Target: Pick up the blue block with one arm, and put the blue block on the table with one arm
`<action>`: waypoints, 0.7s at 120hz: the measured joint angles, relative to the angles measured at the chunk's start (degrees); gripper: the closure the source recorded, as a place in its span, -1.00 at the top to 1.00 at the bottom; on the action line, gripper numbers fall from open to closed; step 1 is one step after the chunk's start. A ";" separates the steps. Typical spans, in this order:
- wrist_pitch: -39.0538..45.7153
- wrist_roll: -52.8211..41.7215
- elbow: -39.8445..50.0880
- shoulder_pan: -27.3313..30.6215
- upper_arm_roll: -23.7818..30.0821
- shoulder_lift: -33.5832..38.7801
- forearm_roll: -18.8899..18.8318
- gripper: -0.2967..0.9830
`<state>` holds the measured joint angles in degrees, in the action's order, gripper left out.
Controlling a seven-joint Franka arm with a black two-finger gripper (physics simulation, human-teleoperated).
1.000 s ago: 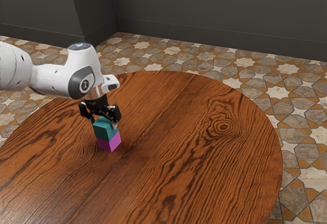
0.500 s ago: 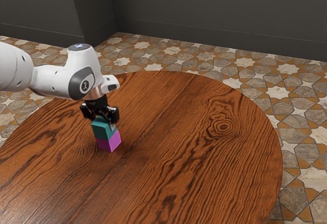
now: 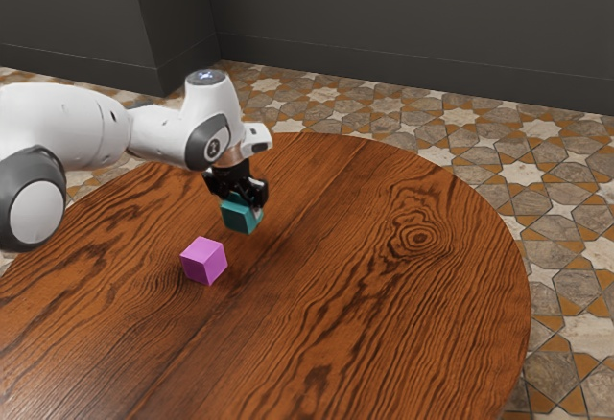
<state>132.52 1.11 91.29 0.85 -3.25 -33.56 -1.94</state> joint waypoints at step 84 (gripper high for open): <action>-0.33 -1.71 2.50 -0.32 -0.43 2.31 4.25 0.40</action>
<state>132.20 -0.60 93.78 0.53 -3.68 -31.25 2.31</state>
